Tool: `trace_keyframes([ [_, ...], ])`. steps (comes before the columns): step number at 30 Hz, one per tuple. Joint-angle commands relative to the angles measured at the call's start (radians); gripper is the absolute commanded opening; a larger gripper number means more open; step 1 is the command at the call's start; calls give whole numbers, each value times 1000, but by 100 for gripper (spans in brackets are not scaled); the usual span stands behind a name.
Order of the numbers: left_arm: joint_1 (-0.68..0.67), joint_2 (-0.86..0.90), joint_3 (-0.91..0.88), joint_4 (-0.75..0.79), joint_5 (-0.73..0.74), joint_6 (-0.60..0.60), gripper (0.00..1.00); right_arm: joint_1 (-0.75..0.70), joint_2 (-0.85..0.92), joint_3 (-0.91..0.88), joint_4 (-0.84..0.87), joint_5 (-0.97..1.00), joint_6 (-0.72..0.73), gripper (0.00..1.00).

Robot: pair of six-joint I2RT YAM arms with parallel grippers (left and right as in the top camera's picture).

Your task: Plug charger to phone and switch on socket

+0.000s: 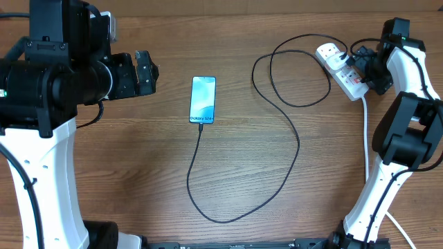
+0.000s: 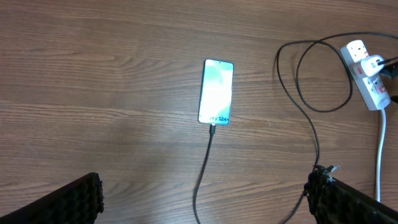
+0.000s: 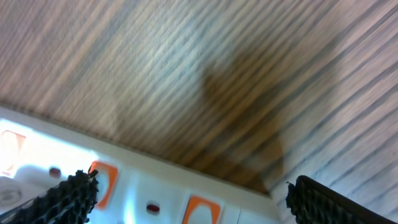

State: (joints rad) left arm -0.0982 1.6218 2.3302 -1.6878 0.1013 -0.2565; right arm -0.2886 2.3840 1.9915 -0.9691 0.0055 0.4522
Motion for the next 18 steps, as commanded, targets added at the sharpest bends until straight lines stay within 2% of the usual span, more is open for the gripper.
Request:
trace_keyframes([
  [1,-7,5,-1,-2,11,-6,99,27,71,-29,-39,-60,-60,100],
  [9,-7,6,-1,-2,11,-6,100,27,69,-19,-60,-60,-66,100],
  [13,-7,5,-1,-2,11,-6,100,13,42,54,-145,-60,-60,100],
  [18,-7,6,-1,-2,11,-6,100,-20,-72,152,-254,-60,-56,100],
])
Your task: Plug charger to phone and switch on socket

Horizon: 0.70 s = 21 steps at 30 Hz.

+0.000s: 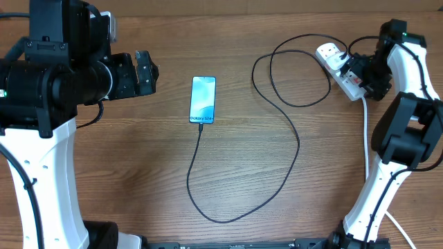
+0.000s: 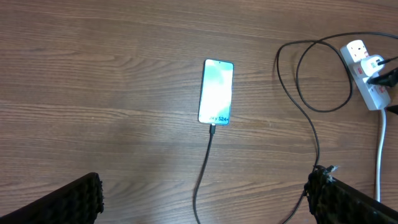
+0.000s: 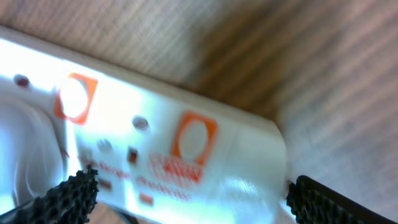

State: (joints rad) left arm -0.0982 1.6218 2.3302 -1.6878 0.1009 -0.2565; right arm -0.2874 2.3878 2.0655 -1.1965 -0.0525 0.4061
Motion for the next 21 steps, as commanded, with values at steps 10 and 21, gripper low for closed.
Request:
trace_keyframes([
  [10,-7,6,-1,-2,11,-6,100,-46,-570,90,-251,-10,16,100],
  [21,-7,6,-1,-2,11,-6,100,131,-974,28,-421,68,24,100],
])
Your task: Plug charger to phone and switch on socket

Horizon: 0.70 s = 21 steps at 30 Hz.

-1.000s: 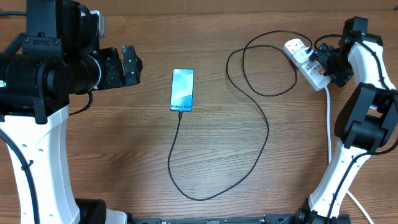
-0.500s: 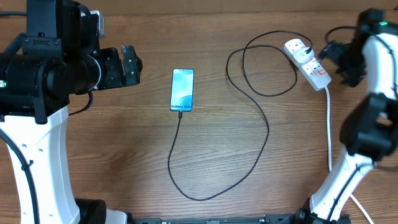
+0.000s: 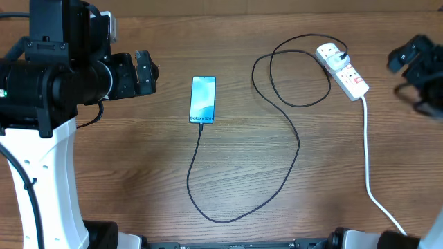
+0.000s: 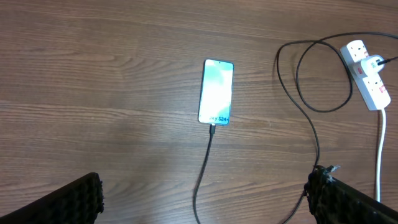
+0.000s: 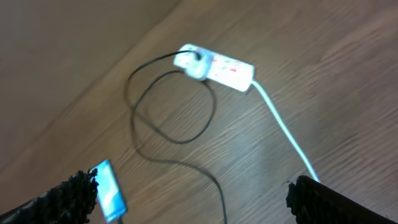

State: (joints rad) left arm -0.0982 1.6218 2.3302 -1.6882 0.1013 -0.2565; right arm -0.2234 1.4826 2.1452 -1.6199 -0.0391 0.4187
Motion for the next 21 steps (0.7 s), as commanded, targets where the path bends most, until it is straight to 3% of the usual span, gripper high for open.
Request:
trace_keyframes([
  [1,-7,6,-1,-1,11,-6,100,87,-96,-69,2,77,31,100],
  [5,-7,6,-1,-1,11,-6,99,160,-229,-172,4,151,125,100],
  [10,-7,6,-1,-1,11,-6,99,182,-349,-272,-5,150,135,100],
  [12,-7,6,-1,-1,11,-6,100,182,-370,-280,-74,138,135,100],
  [21,-7,6,-1,-1,11,-6,100,182,-373,-283,-74,90,124,100],
])
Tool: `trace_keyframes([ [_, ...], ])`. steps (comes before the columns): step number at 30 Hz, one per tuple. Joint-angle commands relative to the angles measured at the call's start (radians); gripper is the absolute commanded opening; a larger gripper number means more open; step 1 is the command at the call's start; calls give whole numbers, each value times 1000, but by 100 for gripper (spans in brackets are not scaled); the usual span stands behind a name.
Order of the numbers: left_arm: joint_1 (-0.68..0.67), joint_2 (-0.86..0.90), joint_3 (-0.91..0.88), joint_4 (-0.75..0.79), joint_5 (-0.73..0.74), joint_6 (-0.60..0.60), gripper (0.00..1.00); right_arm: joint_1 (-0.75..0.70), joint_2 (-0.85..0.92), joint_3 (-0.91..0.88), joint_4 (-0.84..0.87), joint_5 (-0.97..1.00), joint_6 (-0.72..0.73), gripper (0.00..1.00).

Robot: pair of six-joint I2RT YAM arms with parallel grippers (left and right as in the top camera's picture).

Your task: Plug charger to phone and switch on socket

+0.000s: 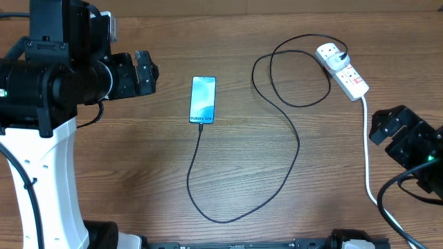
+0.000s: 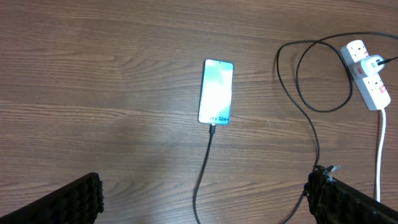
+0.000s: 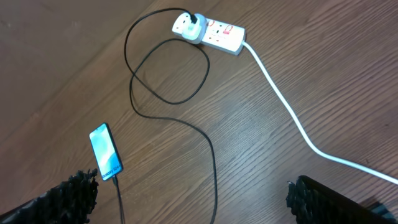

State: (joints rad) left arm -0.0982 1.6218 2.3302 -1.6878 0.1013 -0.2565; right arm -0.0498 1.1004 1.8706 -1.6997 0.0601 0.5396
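The phone [image 1: 203, 99] lies screen up and lit in the middle of the table, the black charger cable [image 1: 242, 187] plugged into its near end. That cable loops across the wood to a plug in the white socket strip [image 1: 342, 70] at the far right. My left gripper [image 1: 144, 72] hangs open, raised left of the phone. My right gripper [image 1: 387, 128] is open too, high above the table at the right edge, well clear of the strip. The phone [image 2: 216, 91] and strip [image 2: 368, 83] show in the left wrist view, and phone [image 3: 104, 151] and strip [image 3: 214, 35] in the right.
The strip's white mains lead [image 1: 367, 159] runs down the right side of the table toward the front edge. The black cable forms a loose coil [image 1: 297, 69] beside the strip. Bare wooden tabletop [image 1: 104, 180] surrounds the phone.
My right gripper has moved from the far right edge near the strip to a spot nearer the front, still raised. The phone, cable, strip and left arm are unchanged.
At first my right gripper was down at the socket strip, its camera filled by the strip's orange switches. It stayed over the strip a moment later. Then it was lifted clear at the right edge, and now hangs nearer the front. The left arm held still throughout.
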Motion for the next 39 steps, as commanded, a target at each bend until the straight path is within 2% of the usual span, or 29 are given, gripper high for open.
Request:
trace_keyframes([
  [1,-7,6,-1,-2,11,-6,99,9,12,-9,6,-10,3,100],
  [17,-7,6,-1,-2,11,-6,100,29,56,-51,16,-12,-2,100],
  [20,-7,6,-1,-2,11,-6,100,75,14,-124,96,-14,-92,100],
  [22,-7,6,-1,-2,11,-6,99,109,-31,-190,161,-18,-154,100],
  [26,-7,6,-1,-2,11,-6,100,134,-144,-350,285,-17,-184,100],
  [28,-7,6,-1,-2,11,-6,100,134,-217,-462,353,-18,-200,100],
  [30,-7,6,-1,-2,11,-6,100,134,-347,-667,497,-21,-230,100],
  [35,-7,6,-1,-2,11,-6,100,134,-574,-961,761,-102,-360,100],
  [39,-7,6,-1,-2,11,-6,99,135,-728,-1174,909,-131,-366,100],
])
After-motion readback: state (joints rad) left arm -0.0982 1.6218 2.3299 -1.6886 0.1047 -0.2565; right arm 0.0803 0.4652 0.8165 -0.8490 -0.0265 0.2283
